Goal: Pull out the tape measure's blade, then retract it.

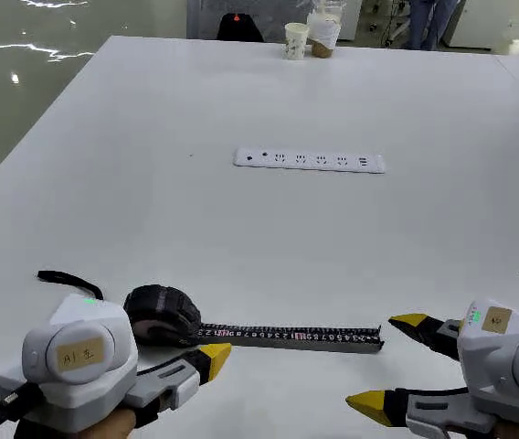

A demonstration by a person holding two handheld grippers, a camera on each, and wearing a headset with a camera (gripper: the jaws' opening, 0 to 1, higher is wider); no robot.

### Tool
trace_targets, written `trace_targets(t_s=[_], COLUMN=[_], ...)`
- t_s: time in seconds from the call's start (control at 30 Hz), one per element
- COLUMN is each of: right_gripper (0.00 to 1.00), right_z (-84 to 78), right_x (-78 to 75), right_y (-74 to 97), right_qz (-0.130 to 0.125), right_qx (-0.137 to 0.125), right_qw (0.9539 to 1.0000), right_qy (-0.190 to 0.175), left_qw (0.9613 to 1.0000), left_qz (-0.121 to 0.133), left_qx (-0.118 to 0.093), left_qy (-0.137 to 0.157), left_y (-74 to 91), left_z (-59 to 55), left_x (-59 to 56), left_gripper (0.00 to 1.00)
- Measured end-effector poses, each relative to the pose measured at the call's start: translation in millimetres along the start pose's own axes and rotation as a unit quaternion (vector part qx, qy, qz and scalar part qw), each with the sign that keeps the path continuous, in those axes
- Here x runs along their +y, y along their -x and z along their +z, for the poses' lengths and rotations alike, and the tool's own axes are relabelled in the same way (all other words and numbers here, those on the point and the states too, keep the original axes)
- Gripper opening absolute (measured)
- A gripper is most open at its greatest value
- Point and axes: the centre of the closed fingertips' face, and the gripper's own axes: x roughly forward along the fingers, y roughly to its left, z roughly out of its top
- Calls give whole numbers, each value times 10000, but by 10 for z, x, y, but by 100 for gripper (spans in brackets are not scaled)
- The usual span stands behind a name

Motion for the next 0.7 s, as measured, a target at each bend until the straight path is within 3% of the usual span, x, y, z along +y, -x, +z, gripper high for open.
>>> trace_targets(t_s=[0.7], right_gripper=[41], right_z=[-199], right_x=[-267], right_y=[-136], right_qz=[275], right_qx=[455], right_qw=[9975], right_qy=[457], left_qw=[9996], left_qz=[180], left_qx=[65], left_qy=[199], left_y=[-170], left_z=[26], left_x=[106], left_gripper=[80])
